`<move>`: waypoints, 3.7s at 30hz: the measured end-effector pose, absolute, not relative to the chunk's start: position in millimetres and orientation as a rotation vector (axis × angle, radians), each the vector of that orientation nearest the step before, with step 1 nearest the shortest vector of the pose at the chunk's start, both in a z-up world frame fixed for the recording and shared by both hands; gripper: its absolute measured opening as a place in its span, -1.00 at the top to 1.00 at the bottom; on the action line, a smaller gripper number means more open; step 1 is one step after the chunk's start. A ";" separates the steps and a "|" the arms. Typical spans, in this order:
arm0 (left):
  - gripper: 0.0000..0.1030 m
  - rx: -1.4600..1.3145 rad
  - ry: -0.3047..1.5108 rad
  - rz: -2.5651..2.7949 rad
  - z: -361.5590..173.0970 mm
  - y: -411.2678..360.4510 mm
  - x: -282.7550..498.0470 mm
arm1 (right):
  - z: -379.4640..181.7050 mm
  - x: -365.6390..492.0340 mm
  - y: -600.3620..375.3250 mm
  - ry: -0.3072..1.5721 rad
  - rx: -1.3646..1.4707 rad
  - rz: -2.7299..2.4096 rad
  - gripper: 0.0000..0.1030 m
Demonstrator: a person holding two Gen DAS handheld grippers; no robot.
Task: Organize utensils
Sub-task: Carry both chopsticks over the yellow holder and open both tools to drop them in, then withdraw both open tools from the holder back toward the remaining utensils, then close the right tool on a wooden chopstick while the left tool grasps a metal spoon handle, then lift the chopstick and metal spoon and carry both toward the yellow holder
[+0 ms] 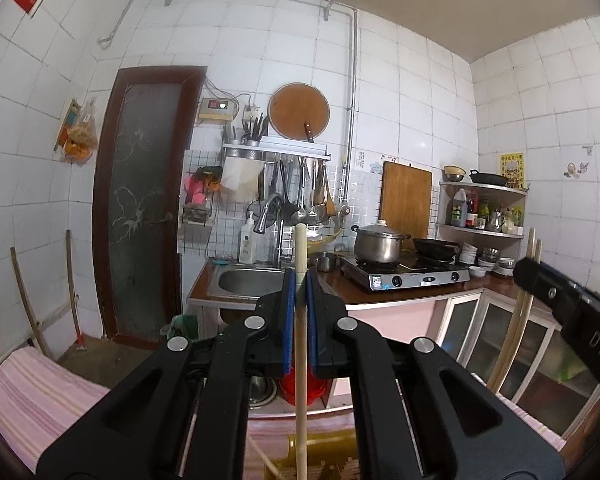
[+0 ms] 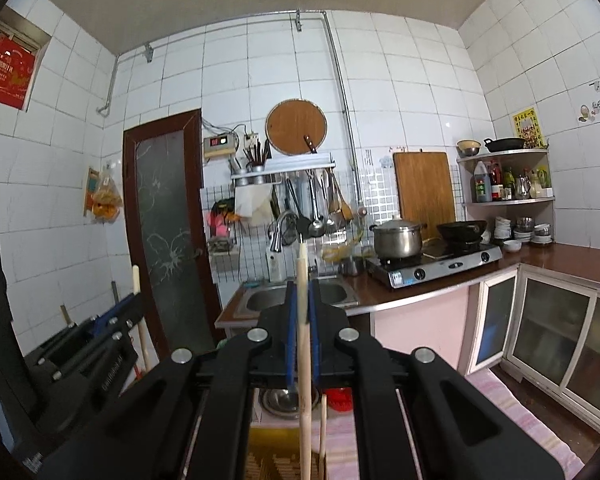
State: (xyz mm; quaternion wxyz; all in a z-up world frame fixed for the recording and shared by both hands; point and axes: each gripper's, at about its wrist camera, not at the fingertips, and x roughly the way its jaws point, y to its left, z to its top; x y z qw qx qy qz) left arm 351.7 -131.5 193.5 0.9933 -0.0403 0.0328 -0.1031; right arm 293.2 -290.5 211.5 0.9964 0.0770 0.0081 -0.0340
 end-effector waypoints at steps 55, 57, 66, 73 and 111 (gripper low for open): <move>-0.90 0.000 0.809 -0.158 -37.0 -11.2 225.3 | -49.6 227.8 -174.7 0.904 0.100 -0.107 0.16; -0.90 0.013 0.840 -0.172 -41.9 -15.4 227.4 | -50.1 231.2 -170.9 0.901 0.085 -0.104 0.49; -0.88 -0.013 0.955 -0.234 -56.0 -26.0 229.9 | -50.1 221.6 -190.4 0.897 0.045 -0.055 0.83; -0.62 0.077 0.952 -0.280 -63.3 -52.0 217.7 | -53.3 215.2 -217.3 0.875 0.083 -0.055 0.82; 0.84 0.052 0.816 -0.220 -37.8 -44.7 206.3 | -35.4 199.8 -229.5 0.752 0.124 -0.052 0.82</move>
